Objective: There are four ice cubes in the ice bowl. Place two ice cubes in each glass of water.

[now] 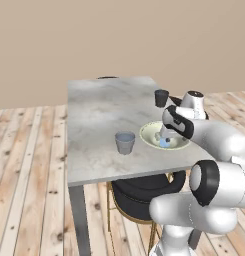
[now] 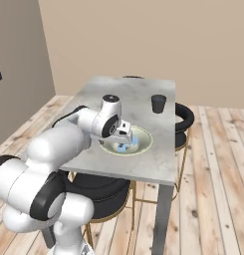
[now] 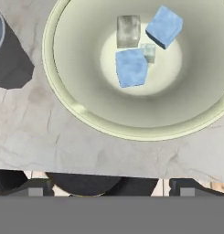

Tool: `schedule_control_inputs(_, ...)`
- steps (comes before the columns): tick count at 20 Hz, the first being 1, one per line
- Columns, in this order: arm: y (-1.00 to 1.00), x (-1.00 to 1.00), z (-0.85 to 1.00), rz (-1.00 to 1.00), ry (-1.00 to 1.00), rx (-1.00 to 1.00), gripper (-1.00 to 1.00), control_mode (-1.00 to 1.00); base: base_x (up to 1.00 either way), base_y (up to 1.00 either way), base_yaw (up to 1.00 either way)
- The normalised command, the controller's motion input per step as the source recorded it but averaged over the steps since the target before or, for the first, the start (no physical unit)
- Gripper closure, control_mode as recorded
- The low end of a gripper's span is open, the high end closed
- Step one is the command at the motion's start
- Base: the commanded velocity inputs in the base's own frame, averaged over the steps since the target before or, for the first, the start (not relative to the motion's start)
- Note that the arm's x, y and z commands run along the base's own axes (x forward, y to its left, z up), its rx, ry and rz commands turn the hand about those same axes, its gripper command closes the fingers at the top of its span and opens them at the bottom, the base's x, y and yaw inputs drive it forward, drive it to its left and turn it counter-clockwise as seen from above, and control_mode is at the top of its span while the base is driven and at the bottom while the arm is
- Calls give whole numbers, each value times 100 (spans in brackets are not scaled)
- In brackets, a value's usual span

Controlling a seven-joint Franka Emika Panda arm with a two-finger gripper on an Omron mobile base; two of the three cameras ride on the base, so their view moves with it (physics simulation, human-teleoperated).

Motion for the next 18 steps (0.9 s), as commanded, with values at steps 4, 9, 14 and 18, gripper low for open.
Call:
schedule_control_inputs(4,-10,29,-20,0,0,0,-100,-100,0,0,0)
schedule_control_inputs(9,-3,25,-19,0,0,0,-100,-100,0,0,0)
schedule_control_inputs(14,0,25,-13,0,1,0,-100,-100,0,0,0)
schedule_control_inputs(18,-6,25,-18,0,0,0,-100,-100,0,0,0)
